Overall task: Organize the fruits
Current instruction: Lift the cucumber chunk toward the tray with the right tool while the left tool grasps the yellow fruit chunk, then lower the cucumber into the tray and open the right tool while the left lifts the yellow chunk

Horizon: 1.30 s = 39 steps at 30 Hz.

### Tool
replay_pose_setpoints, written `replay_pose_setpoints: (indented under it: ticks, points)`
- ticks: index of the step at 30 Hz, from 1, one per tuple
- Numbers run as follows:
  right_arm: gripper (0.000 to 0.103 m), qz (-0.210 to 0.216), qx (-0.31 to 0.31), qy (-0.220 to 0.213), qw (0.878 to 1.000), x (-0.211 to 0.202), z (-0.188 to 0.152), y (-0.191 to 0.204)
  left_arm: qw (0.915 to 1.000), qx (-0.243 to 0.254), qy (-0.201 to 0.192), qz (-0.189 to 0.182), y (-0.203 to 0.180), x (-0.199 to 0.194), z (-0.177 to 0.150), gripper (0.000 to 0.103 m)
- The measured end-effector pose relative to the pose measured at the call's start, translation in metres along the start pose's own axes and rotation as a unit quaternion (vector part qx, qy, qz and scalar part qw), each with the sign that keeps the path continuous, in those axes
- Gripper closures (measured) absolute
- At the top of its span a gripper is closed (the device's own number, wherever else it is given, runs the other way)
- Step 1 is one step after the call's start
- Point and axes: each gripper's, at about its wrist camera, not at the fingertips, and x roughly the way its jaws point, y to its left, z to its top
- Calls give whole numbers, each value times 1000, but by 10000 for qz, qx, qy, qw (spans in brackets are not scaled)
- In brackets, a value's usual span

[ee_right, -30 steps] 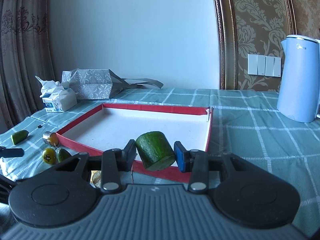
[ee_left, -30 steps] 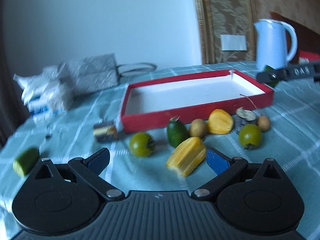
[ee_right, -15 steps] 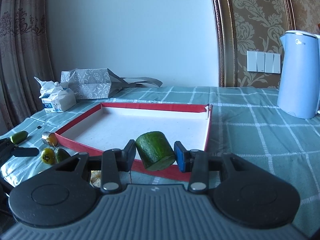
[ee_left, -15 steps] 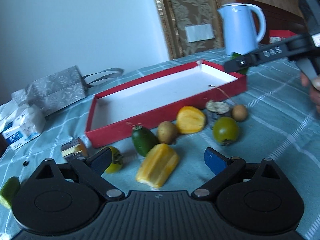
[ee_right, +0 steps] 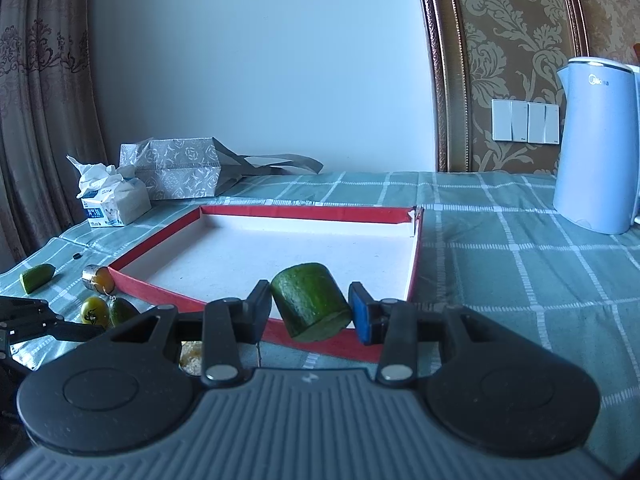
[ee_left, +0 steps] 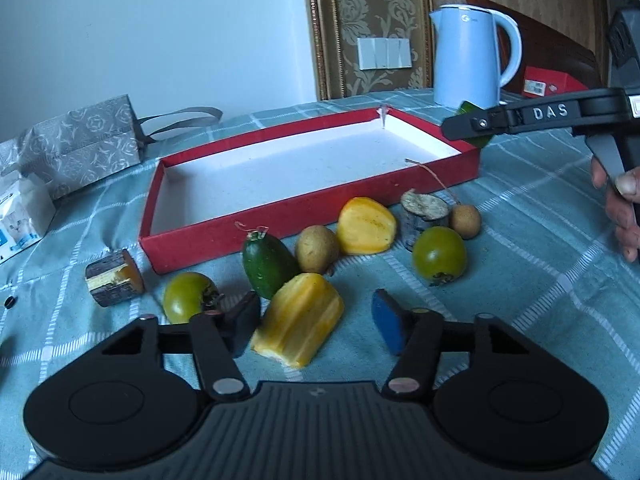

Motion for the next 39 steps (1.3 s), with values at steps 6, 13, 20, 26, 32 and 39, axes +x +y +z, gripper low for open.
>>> replay_pose_setpoints:
  ticks: [6,13,20,26,32,39]
  points:
    - [63,5,26,3,10000,1,-1,0,9999,-56,-42,98,3,-1,-1,61]
    - [63,-40,122,-136,9998,-3,0,-4,9989,-236,-319,254,3,-15,-2,70]
    - [63,-121,198,-219,9995,-2,6,-5,9975,-424,-481,313,6,-26,-5,73]
    - [63,-236,94,-170,9995,17,23,-5,9967,-511,-541,319,8,-28,-6,73]
    - [63,-480,27,246,9985,66,36,-9,9959,-567,-602,377,10,-31,-8,74]
    - [63,-551,120,302,9980,86,36,-11,9939,-696,-765,390,15,-38,-7,75]
